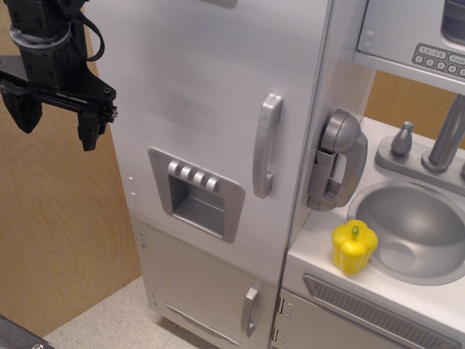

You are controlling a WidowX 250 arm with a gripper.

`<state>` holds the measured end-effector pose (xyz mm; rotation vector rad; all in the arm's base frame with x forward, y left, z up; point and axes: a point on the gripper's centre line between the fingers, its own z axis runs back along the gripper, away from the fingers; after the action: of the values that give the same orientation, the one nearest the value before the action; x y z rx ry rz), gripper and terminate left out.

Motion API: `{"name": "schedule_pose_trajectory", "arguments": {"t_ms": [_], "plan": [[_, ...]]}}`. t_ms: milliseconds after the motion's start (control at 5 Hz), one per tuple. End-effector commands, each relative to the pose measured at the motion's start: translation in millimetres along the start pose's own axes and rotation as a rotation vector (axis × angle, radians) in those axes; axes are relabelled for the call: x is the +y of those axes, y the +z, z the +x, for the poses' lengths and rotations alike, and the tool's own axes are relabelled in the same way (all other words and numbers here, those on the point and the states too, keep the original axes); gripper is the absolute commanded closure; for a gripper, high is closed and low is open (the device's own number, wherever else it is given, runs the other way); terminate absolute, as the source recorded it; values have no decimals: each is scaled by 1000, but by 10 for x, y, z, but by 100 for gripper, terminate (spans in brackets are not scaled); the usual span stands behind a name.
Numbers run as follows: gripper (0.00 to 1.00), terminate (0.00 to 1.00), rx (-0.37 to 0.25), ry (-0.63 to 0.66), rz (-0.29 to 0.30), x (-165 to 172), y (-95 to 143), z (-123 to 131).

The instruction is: Open fridge

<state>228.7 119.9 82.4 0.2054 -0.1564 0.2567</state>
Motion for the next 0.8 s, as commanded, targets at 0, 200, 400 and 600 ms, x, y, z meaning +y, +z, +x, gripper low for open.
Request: {"name": "schedule_pose_trajectory", "arguments": {"t_ms": [0, 200, 400, 600], "plan": [[0, 0, 0, 0, 0, 0, 0, 0], [0, 0, 15, -39, -16, -211, 10, 122], [0, 0, -13, -170, -131, -549, -95, 152], [0, 0, -64, -225, -181, -849, -49, 193]]}}
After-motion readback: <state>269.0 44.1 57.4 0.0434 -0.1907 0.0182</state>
